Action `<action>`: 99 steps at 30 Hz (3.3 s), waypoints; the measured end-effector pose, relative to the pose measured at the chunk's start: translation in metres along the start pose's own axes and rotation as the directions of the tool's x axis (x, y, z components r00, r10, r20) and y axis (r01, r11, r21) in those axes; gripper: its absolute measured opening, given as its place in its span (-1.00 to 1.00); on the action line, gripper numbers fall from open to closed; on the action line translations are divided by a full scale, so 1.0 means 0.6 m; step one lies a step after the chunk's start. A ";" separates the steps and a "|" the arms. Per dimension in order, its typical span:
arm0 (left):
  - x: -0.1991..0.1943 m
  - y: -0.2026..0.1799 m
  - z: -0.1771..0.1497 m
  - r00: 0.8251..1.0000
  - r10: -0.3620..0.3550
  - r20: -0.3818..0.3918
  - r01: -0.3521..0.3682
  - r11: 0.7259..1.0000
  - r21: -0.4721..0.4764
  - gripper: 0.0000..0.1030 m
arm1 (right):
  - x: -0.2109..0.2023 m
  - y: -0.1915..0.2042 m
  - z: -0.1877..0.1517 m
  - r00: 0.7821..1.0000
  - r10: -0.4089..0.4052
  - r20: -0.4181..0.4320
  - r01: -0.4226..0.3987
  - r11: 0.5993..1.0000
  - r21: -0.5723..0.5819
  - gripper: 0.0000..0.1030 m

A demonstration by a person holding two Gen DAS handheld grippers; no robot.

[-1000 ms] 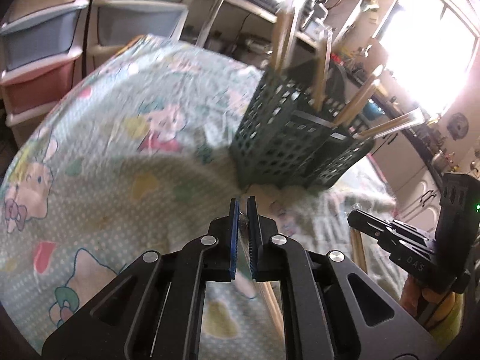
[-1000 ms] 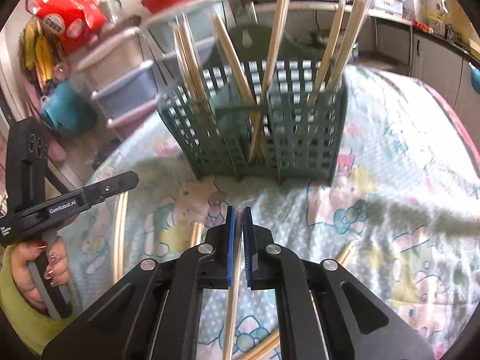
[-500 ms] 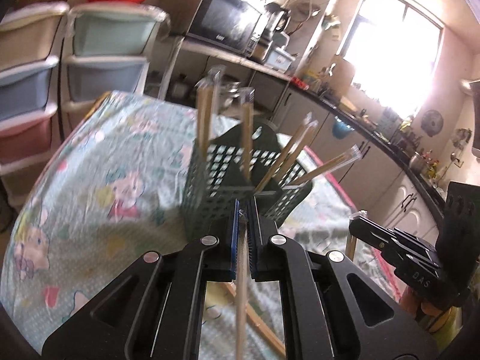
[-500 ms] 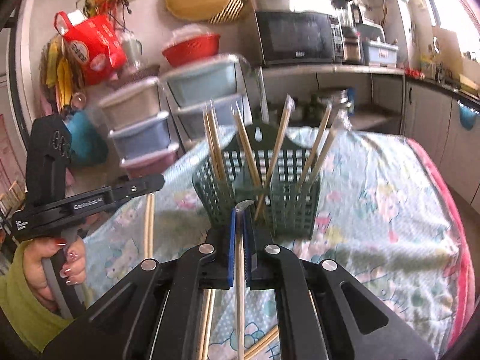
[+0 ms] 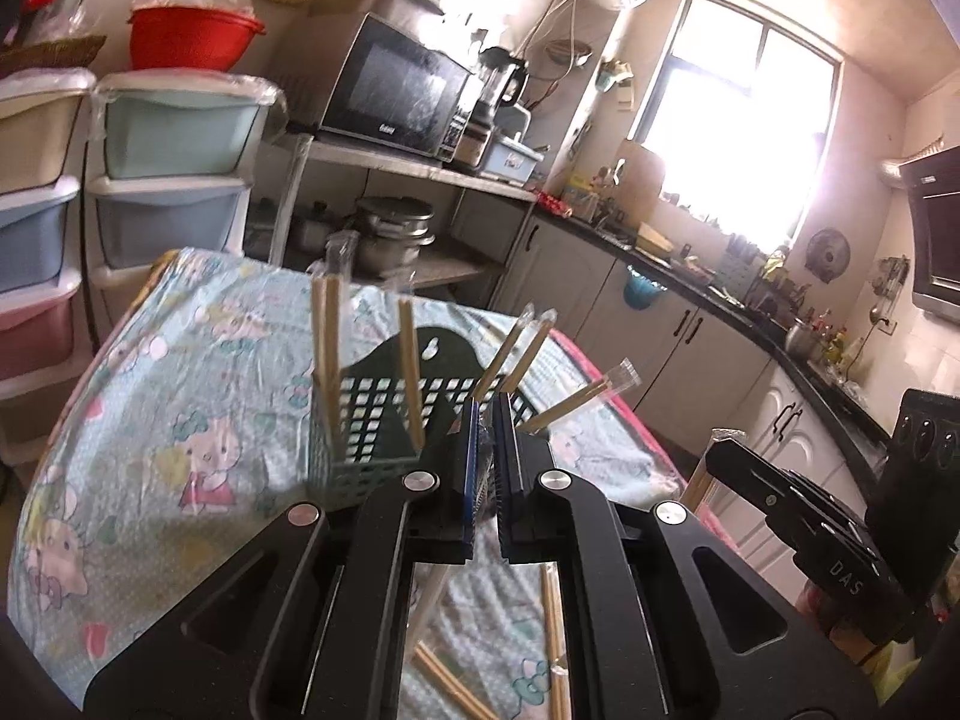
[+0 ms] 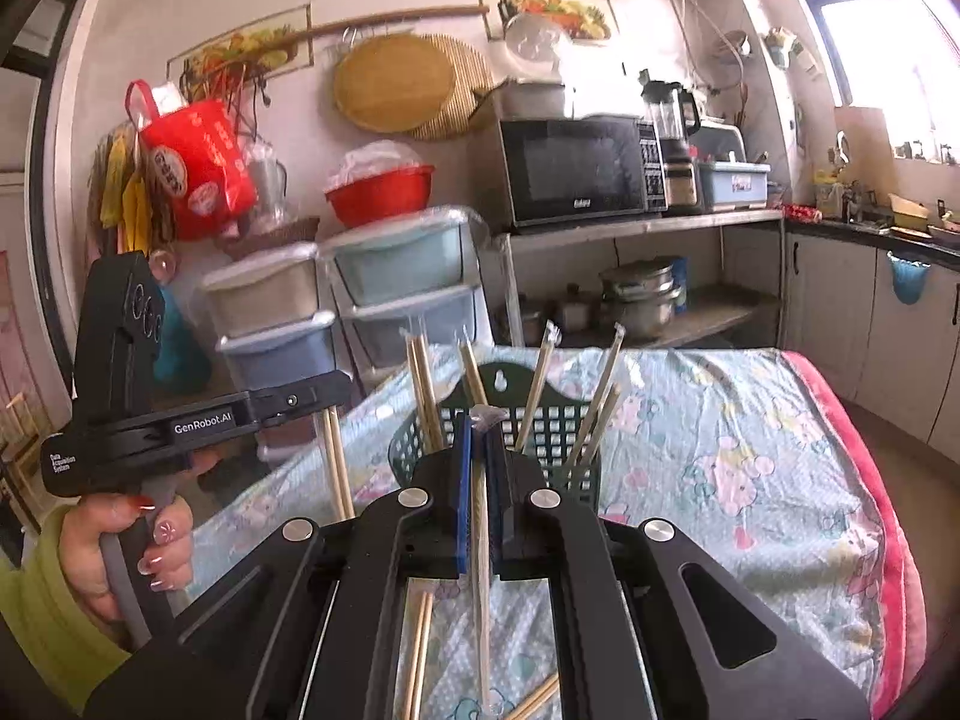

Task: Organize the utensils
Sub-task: 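Lift both held chopsticks upright and carry them above the green caddy, then lower the chopsticks into the caddy and open both grippers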

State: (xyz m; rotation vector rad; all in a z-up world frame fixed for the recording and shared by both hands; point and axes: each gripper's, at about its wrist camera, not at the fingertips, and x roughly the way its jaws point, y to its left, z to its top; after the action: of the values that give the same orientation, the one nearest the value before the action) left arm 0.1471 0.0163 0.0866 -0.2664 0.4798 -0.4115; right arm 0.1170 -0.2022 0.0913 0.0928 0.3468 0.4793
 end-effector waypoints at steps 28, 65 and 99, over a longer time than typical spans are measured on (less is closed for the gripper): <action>-0.008 -0.091 0.111 0.988 -0.065 0.140 0.044 0.988 0.148 -0.95 | -0.013 0.001 0.099 0.979 -0.008 0.204 0.009 1.000 -0.005 -0.91; 0.052 -0.011 0.172 0.969 0.047 0.241 -0.072 0.993 0.095 -0.95 | 0.099 -0.016 0.180 0.961 -0.056 0.272 0.081 0.993 -0.083 -0.91; 0.119 0.042 0.086 0.989 0.124 0.087 -0.130 0.989 0.069 -0.95 | 0.166 -0.076 0.074 0.980 -0.143 0.136 0.140 0.989 0.038 -0.71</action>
State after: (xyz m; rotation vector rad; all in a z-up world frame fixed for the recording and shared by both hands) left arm 0.2384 0.0148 0.0946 -0.1787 0.3969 -0.2925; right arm 0.2353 -0.1963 0.0950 0.1273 0.2223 0.3250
